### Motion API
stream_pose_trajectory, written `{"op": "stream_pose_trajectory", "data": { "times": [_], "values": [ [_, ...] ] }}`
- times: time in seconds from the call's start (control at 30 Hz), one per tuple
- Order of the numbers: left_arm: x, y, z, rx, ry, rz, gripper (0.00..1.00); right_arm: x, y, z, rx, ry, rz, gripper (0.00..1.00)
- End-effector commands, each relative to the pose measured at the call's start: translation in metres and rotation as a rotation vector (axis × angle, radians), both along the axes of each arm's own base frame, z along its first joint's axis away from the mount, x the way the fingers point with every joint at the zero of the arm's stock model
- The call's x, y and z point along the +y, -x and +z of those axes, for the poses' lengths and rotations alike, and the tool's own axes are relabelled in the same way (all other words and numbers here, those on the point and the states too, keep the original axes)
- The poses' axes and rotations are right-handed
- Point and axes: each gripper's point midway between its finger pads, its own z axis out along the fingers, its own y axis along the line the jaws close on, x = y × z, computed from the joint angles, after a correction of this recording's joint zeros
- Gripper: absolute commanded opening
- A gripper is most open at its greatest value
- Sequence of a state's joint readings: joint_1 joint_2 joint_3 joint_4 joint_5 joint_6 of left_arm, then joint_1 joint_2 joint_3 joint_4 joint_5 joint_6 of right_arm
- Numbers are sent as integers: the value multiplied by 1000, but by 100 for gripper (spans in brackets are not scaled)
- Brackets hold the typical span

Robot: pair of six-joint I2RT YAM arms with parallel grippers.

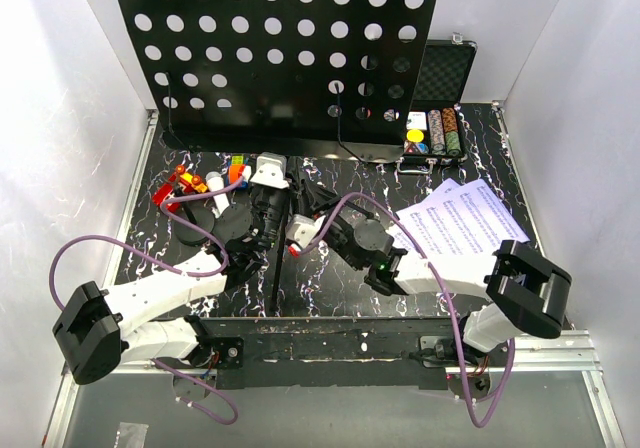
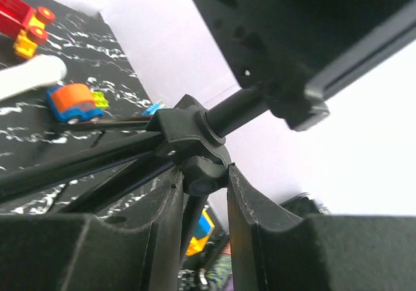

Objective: Pack up the instrument practice props

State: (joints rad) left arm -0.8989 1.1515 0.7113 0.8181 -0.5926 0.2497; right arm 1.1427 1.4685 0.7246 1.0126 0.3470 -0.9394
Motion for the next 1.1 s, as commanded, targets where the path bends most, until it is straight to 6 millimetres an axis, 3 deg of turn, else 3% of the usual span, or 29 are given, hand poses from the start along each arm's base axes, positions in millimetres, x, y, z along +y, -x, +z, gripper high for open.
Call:
{"op": "stream_pose_trajectory", "data": {
  "times": [0.0,0.17,0.2,0.3,0.37,0.4,0.53,0.73,0.87,0.97,1.07],
  "values": [
    [10,-9,-67,162,-169,81,0,2,29,54,-275,-31,26,1],
    [11,-10,-71,173,-170,85,0,3,40,59,-263,-23,46,1],
    [11,-10,-71,176,-170,88,0,0,39,66,-230,-65,29,8],
    [12,-11,-72,181,-175,96,0,-9,38,84,-63,-178,-5,56],
    [14,-11,-73,186,-181,110,0,-17,44,93,93,-260,32,78],
    [14,-11,-74,188,-184,112,0,-20,49,95,150,-294,56,82],
    [16,-11,-73,186,-181,121,0,-37,63,98,473,-482,103,85],
    [16,-11,-65,177,-161,118,0,-49,74,52,1036,-796,122,82],
    [16,-11,-59,171,-156,114,0,-49,67,28,1386,-1046,192,81],
    [14,-11,-55,166,-153,111,0,-50,54,21,1466,-1191,198,80],
    [13,-11,-52,163,-145,103,0,-49,38,25,1518,-1300,211,79]
  ]
}}
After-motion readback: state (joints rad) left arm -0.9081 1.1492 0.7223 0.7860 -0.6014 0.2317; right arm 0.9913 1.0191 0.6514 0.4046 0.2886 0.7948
